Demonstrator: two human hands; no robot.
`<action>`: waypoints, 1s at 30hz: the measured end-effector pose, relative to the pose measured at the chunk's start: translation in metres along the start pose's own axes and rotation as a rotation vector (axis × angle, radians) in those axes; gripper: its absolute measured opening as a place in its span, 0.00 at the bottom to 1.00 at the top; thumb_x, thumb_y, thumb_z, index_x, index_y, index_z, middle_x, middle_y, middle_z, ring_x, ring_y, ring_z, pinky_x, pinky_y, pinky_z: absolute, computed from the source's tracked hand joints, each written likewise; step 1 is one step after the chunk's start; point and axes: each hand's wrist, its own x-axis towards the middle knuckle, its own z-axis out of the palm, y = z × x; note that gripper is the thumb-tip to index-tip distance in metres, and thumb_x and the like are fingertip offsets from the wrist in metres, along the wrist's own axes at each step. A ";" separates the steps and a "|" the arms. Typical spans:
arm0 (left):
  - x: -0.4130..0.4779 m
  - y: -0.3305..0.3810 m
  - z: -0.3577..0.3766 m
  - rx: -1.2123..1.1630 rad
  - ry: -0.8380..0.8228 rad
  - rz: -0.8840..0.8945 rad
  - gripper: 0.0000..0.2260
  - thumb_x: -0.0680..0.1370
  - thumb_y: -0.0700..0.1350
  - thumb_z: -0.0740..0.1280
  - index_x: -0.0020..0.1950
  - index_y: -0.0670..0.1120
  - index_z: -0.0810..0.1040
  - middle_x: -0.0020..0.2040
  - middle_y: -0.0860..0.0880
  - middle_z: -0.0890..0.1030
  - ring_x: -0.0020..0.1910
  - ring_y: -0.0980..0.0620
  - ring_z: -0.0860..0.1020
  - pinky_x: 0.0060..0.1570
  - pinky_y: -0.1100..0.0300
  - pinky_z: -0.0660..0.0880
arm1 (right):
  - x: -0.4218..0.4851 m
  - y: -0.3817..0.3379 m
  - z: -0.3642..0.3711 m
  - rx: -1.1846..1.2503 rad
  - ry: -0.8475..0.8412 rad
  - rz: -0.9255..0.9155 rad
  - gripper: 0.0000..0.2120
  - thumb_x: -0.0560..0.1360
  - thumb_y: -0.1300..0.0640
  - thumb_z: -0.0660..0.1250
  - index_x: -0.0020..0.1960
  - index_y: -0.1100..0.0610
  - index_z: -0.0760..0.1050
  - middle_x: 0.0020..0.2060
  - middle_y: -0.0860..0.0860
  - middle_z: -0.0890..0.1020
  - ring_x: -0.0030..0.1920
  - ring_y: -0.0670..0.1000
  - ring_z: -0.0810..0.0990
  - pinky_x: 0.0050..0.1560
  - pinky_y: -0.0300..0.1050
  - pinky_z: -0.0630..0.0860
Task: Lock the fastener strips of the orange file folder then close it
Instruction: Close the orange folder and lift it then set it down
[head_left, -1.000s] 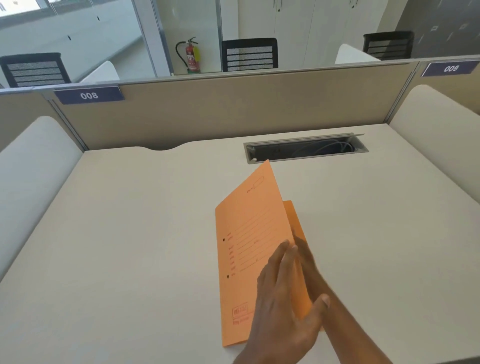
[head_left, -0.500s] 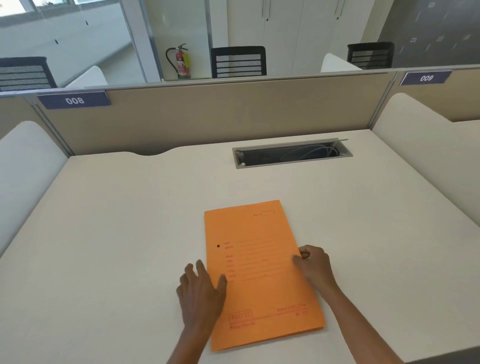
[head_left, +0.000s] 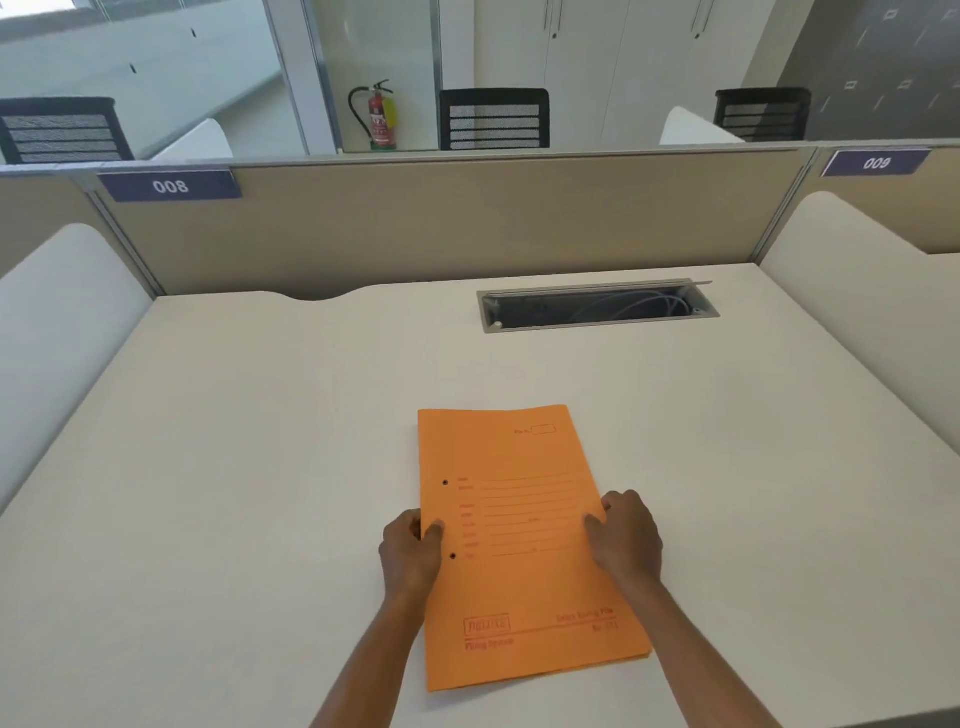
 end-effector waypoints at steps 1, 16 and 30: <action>0.000 0.000 -0.001 -0.061 -0.014 0.003 0.04 0.79 0.40 0.65 0.49 0.46 0.80 0.46 0.45 0.85 0.41 0.48 0.83 0.43 0.50 0.81 | 0.001 0.002 0.000 0.022 -0.004 0.003 0.10 0.77 0.53 0.66 0.54 0.58 0.76 0.52 0.53 0.77 0.52 0.54 0.78 0.48 0.48 0.77; -0.001 0.022 -0.040 -0.605 -0.179 0.045 0.08 0.78 0.39 0.68 0.56 0.41 0.81 0.51 0.38 0.84 0.51 0.36 0.82 0.53 0.36 0.78 | 0.022 -0.019 -0.055 0.787 -0.258 -0.029 0.06 0.78 0.63 0.67 0.46 0.60 0.83 0.42 0.58 0.87 0.45 0.59 0.85 0.49 0.56 0.81; 0.005 0.109 -0.088 -0.669 -0.163 0.282 0.09 0.77 0.41 0.69 0.56 0.41 0.81 0.51 0.41 0.85 0.48 0.41 0.84 0.43 0.46 0.82 | 0.016 -0.084 -0.108 0.977 -0.098 -0.257 0.07 0.78 0.60 0.66 0.53 0.58 0.82 0.44 0.52 0.87 0.42 0.51 0.87 0.37 0.39 0.81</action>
